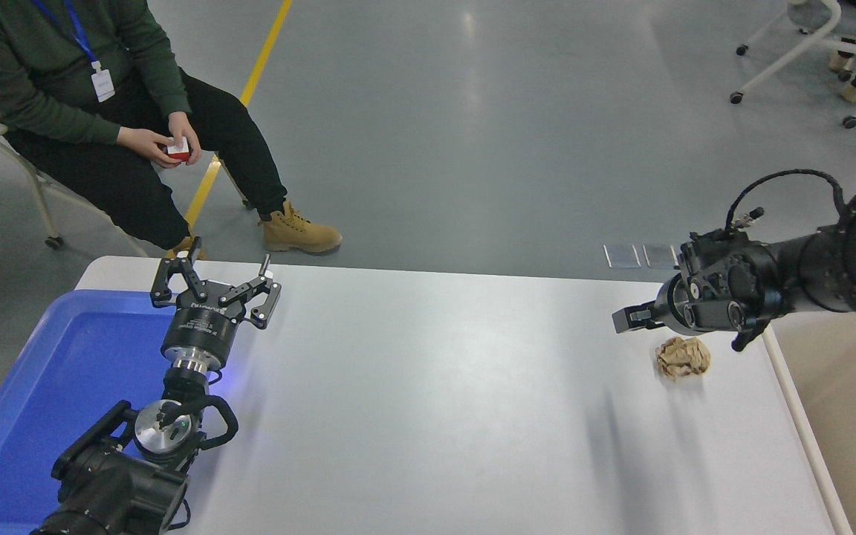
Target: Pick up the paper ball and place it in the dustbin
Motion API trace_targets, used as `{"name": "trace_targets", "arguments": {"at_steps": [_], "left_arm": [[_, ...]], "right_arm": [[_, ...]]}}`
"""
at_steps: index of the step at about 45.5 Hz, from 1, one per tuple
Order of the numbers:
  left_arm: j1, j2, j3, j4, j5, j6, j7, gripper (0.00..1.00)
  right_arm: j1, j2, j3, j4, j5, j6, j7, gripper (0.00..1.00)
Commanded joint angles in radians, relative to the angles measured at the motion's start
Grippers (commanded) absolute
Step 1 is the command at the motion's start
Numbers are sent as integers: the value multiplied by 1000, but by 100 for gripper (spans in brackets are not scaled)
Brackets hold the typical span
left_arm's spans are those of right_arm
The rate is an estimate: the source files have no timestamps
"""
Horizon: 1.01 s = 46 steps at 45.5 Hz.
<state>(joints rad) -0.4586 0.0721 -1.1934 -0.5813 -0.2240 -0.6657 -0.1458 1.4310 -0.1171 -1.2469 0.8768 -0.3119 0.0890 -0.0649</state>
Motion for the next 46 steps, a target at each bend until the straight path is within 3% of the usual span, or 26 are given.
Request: {"name": "trace_targets", "arguments": {"at_steps": [1,13,46], "left_arm": [[0,0,0,0,0,0,0,99],[0,0,0,0,0,0,0,99],[0,0,0,0,0,0,0,99]], "right_arm": [[-187,-38,75,-197,-90,-6,0,100],[-302,-36,78,-369,-90,-6,2,100],[-383,1,133,-427,-90,-14,16,100]]}}
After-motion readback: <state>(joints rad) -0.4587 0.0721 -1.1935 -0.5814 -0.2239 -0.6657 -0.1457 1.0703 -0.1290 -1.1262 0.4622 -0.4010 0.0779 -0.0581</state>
